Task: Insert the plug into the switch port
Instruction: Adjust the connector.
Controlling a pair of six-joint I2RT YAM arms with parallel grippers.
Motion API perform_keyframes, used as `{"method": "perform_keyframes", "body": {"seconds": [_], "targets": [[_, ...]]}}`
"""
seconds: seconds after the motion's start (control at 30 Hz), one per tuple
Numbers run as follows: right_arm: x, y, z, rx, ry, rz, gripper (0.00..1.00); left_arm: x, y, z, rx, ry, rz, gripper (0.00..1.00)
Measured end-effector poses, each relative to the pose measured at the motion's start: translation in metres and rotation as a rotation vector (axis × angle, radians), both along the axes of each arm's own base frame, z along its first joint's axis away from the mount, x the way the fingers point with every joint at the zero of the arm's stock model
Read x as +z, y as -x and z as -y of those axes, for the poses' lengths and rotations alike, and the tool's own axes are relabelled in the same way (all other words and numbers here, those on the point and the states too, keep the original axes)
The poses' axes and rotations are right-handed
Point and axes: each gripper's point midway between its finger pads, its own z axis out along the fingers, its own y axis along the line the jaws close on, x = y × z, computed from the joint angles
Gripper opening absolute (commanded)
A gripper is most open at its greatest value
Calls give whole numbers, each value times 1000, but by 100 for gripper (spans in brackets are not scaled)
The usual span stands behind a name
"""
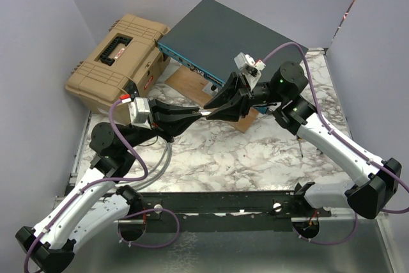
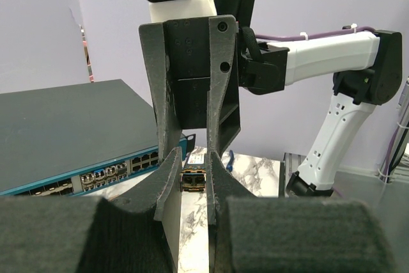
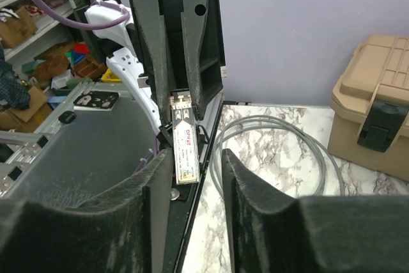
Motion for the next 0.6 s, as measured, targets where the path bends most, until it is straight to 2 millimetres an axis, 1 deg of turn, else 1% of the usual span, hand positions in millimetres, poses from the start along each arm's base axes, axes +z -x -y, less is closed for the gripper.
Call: {"method": "perform_keyframes", "body": {"seconds": [0.17, 0.27, 0.33, 0.4, 0.5, 0.6], "targets": [[1, -1, 0, -8, 5, 8, 16, 0, -1, -1, 8, 2, -1, 1], [2, -2, 1, -15, 16, 21, 7, 0, -4, -1, 20, 2, -10, 9], [1, -3, 1, -21, 28, 28, 4, -3, -5, -1, 28, -17, -32, 14], [-1, -4, 1, -31, 44, 34, 1, -5, -6, -2, 37, -44, -50, 21], [-3, -5, 1, -45, 64, 49, 0, -6, -7, -4, 57, -106, -73, 29], [-7, -8, 2, -75, 91, 56, 0, -11, -7, -9, 87, -188, -96, 36]]}}
